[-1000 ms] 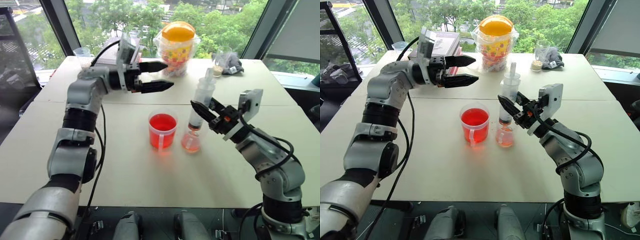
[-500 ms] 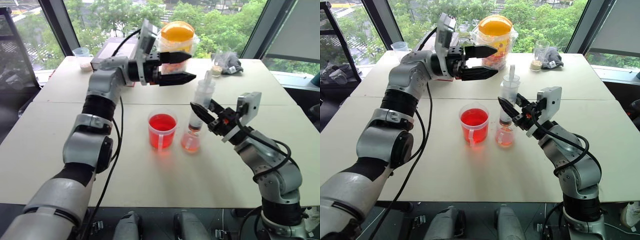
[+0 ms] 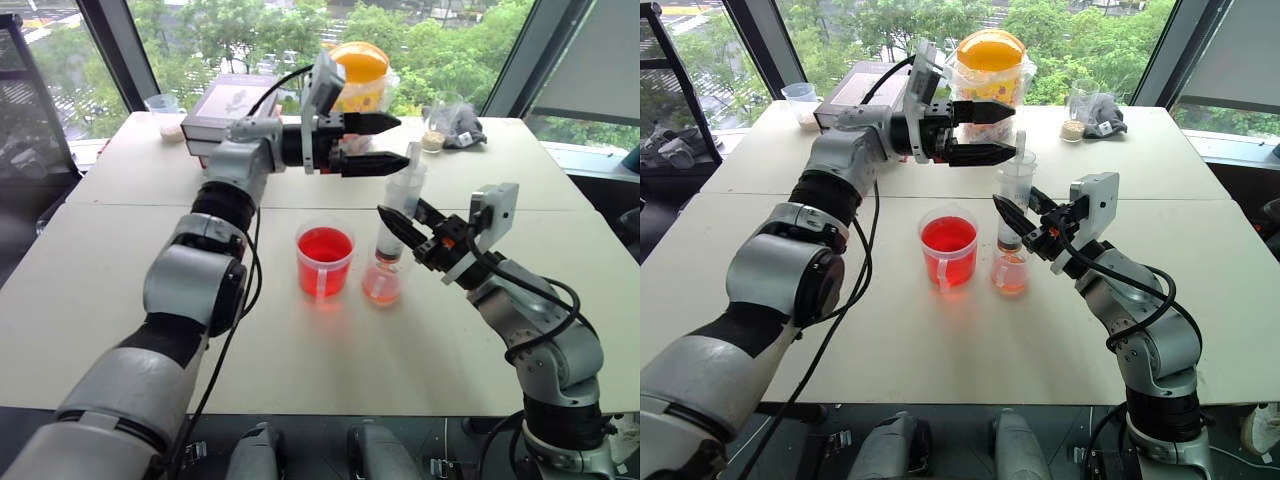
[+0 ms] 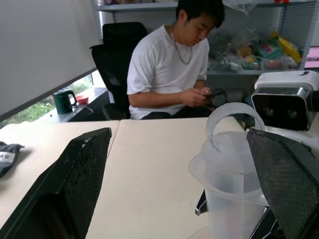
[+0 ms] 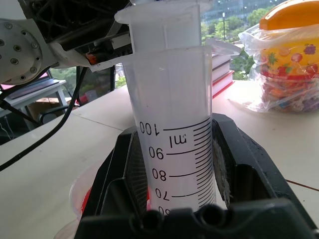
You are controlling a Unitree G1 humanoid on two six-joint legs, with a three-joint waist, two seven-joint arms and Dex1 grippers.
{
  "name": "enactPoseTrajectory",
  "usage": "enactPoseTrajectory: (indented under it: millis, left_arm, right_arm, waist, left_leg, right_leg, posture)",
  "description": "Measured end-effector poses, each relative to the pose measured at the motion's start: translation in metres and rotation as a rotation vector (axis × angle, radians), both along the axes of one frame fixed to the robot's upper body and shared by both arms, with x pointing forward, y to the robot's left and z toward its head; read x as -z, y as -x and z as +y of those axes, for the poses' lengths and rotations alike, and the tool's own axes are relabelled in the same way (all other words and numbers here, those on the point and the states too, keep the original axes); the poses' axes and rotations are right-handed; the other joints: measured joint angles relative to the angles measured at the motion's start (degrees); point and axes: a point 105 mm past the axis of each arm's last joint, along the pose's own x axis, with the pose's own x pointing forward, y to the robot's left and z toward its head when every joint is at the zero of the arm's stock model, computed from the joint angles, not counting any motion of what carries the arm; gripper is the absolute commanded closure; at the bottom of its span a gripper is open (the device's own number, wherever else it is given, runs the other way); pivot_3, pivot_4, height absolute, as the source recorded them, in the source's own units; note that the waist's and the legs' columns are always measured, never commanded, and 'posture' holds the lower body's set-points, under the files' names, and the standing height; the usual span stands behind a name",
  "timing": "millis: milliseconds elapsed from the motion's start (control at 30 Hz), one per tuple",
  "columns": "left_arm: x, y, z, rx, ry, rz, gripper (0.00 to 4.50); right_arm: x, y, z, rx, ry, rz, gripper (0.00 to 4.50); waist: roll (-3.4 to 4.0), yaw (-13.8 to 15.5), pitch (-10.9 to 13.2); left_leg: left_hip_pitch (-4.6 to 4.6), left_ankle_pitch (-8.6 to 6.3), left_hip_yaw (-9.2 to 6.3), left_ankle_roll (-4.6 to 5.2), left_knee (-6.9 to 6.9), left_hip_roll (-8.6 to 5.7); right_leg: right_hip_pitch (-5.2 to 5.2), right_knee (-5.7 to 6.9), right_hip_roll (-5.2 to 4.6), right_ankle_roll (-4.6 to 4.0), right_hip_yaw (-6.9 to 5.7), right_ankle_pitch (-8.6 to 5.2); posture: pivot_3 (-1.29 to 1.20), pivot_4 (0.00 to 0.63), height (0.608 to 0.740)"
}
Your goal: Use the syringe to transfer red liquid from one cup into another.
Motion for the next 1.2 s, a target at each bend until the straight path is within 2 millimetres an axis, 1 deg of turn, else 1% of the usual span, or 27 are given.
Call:
enactPoseTrajectory:
  millis: [67, 100, 133, 233, 600, 833, 1067, 1200]
  left_arm:
    - [0.0, 0.002, -0.005, 0.02, -0.008, -0.001, 1.86]
    - [0.0, 0.003, -0.006, 0.027, -0.014, 0.0, 2.46]
    - [0.001, 0.004, -0.008, 0.032, -0.021, 0.003, 2.88]
    - [0.005, 0.008, -0.011, 0.076, -0.037, 0.014, 4.45]
    - [0.009, 0.011, -0.012, 0.101, -0.068, 0.0, 4.45]
    - [0.007, 0.012, -0.012, 0.102, -0.054, -0.022, 4.45]
    - [0.01, 0.012, -0.01, 0.102, -0.041, -0.028, 4.45]
    - [0.008, 0.013, -0.01, 0.099, -0.036, -0.038, 4.45]
  right_arm:
    - [0.0, 0.0, -0.001, 0.003, 0.009, 0.0, 3.11]
    - [0.001, 0.0, 0.0, 0.002, 0.011, 0.001, 3.11]
    - [0.001, 0.0, 0.001, -0.003, 0.014, 0.001, 3.11]
    - [0.002, -0.001, -0.001, 0.009, 0.035, 0.001, 3.11]
    - [0.0, -0.001, 0.0, -0.002, 0.053, -0.007, 3.11]
    - [-0.008, -0.002, -0.001, -0.003, 0.075, -0.016, 3.11]
    - [-0.008, -0.003, -0.001, -0.017, 0.086, 0.001, 3.11]
    - [-0.01, -0.003, 0.0, -0.022, 0.087, 0.003, 3.11]
  waist:
    - [0.0, 0.0, 0.0]
    - [0.0, 0.0, 0.0]
    - [0.0, 0.0, 0.0]
    - [0.0, 0.0, 0.0]
    - [0.0, 0.0, 0.0]
    - [0.0, 0.0, 0.0]
    - [0.0, 0.0, 0.0]
    - [0.0, 0.0, 0.0]
  left_leg:
    - [-0.01, 0.0, 0.0, 0.01, 0.0, 0.0]
    - [-0.01, -0.01, 0.0, 0.01, 0.0, -0.01]
    - [-0.01, -0.01, 0.0, 0.01, 0.0, -0.01]
    - [-0.02, -0.01, -0.01, 0.01, 0.0, 0.0]
    - [-0.03, -0.01, -0.01, 0.02, 0.0, -0.01]
    - [-0.03, -0.01, -0.02, 0.02, 0.0, 0.0]
    - [-0.03, -0.01, -0.02, 0.02, 0.0, 0.0]
    - [-0.03, -0.01, -0.02, 0.02, 0.01, 0.0]
  right_leg:
    - [0.0, -0.02, 0.0, 0.0, 0.0, 0.0]
    - [0.0, -0.02, 0.0, -0.01, 0.0, 0.0]
    - [0.0, -0.02, 0.0, -0.01, 0.0, 0.0]
    - [-0.01, -0.02, 0.0, -0.01, 0.0, 0.0]
    - [-0.01, -0.01, -0.01, -0.01, 0.0, 0.0]
    - [-0.01, -0.01, -0.01, 0.0, 0.0, 0.0]
    - [-0.01, -0.01, 0.0, 0.0, 0.0, 0.0]
    - [-0.01, -0.01, -0.01, 0.0, 0.0, 0.0]
  posture:
    - [0.0, 0.15, 0.74]
    - [0.0, 0.15, 0.74]
    - [0.0, 0.15, 0.74]
    - [0.0, 0.15, 0.74]
    - [0.0, 0.15, 0.74]
    - [0.0, 0.15, 0.74]
    - [0.0, 0.15, 0.74]
    - [0.0, 0.15, 0.74]
